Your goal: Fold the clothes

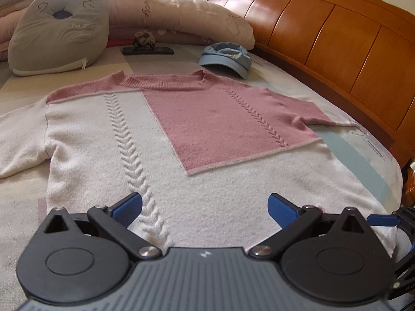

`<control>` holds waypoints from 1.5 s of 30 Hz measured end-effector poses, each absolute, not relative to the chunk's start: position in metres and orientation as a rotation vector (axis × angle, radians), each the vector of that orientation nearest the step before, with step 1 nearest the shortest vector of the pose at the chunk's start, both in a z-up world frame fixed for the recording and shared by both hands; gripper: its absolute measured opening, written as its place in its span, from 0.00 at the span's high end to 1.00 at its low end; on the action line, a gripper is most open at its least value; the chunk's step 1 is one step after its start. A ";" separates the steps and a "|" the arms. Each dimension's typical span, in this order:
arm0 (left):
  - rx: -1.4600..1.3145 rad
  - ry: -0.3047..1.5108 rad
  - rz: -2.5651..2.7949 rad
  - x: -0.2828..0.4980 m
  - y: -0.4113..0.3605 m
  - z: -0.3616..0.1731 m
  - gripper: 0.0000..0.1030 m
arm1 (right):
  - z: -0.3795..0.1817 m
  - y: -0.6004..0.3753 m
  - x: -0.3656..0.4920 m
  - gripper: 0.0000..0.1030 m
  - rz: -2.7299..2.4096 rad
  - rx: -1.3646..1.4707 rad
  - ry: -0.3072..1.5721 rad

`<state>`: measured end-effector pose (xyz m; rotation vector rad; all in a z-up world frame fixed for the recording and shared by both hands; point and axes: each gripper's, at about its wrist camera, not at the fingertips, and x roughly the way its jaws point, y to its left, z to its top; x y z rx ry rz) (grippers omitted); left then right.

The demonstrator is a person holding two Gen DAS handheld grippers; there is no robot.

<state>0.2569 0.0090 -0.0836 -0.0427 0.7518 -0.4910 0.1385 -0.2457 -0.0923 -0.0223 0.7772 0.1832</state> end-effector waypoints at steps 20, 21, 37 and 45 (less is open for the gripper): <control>0.000 0.678 -0.497 0.255 0.035 -0.102 0.01 | -0.095 -0.301 0.325 0.00 0.152 0.186 0.790; 0.000 0.677 -0.497 0.255 0.035 -0.102 0.01 | -0.095 -0.303 0.319 0.00 0.145 0.163 0.787; 0.083 0.700 -0.467 0.243 0.031 -0.098 0.01 | -0.094 -0.279 0.250 0.00 0.155 -0.002 0.863; 0.094 0.699 -0.462 0.239 0.030 -0.096 0.01 | -0.088 -0.267 0.186 0.00 0.186 0.050 0.878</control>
